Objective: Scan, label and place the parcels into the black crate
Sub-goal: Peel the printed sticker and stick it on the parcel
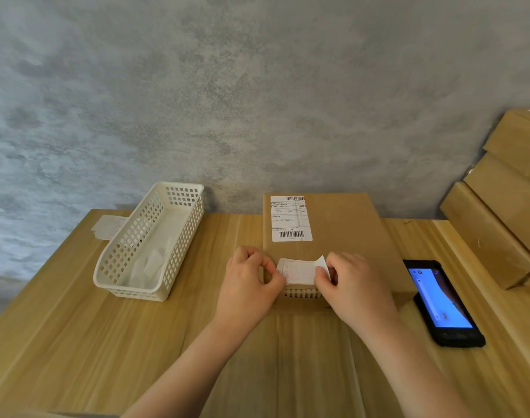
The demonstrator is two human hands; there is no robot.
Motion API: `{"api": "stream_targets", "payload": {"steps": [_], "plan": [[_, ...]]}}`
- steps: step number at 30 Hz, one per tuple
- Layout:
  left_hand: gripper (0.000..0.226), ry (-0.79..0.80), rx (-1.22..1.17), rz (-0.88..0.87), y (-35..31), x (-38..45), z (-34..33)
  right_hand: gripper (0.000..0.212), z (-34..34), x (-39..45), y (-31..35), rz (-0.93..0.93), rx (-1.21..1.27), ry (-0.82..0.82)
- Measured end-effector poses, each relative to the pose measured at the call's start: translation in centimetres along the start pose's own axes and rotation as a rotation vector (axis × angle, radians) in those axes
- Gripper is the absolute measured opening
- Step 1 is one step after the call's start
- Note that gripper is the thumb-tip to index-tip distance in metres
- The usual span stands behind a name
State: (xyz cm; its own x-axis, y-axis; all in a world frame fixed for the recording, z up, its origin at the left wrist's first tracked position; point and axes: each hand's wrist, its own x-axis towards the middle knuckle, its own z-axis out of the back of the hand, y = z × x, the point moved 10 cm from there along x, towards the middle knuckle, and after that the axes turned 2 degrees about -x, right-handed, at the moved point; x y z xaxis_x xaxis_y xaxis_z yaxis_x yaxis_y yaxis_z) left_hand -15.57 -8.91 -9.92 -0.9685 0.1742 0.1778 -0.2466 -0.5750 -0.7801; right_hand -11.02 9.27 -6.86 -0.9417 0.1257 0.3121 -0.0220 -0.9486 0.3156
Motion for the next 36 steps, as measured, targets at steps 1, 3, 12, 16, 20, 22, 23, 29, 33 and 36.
{"api": "stream_targets", "payload": {"steps": [1, 3, 12, 16, 20, 22, 23, 29, 33, 36], "plan": [[0.015, -0.003, 0.007, -0.002, 0.0, 0.0, 0.0, 0.035, 0.0, 0.0, 0.1, 0.009, -0.015, -0.023], [0.014, -0.004, 0.015, 0.006, 0.1, -0.1, -0.1, 0.037, 0.2, -0.3, 0.2, 0.029, -0.022, -0.078], [0.038, -0.005, 0.217, -0.426, -5.4, -2.2, -0.7, 0.039, 0.9, -2.8, 1.5, 0.209, 0.082, -0.208], [0.055, 0.119, 0.506, -0.460, -4.5, -3.3, -3.8, 0.060, -2.7, -3.3, 1.6, 0.221, -0.122, 0.015], [0.066, 0.120, 0.642, -0.383, -2.9, -3.1, -3.9, 0.072, -2.8, -3.6, 0.1, 0.122, -0.195, 0.039], [0.068, 0.132, 0.657, -0.354, -2.5, -3.1, -3.8, 0.073, -2.6, -3.8, -0.1, 0.121, -0.216, 0.038], [0.069, 0.145, 0.662, -0.342, -2.5, -3.1, -3.8, 0.074, -2.7, -3.8, -0.1, 0.122, -0.224, 0.049], [0.071, 0.241, 0.296, -0.220, -2.1, -2.8, -2.7, 0.071, -1.0, -3.6, -1.1, 0.074, 0.051, 0.048], [0.044, 0.050, -0.073, 0.048, 1.3, -1.9, 0.4, 0.046, 2.7, -3.7, -7.4, -0.245, 0.337, -0.144], [0.040, 0.071, -0.016, 0.174, 4.4, -0.9, 0.1, 0.037, 3.0, -3.5, -11.6, -0.448, 0.446, -0.144]]}}
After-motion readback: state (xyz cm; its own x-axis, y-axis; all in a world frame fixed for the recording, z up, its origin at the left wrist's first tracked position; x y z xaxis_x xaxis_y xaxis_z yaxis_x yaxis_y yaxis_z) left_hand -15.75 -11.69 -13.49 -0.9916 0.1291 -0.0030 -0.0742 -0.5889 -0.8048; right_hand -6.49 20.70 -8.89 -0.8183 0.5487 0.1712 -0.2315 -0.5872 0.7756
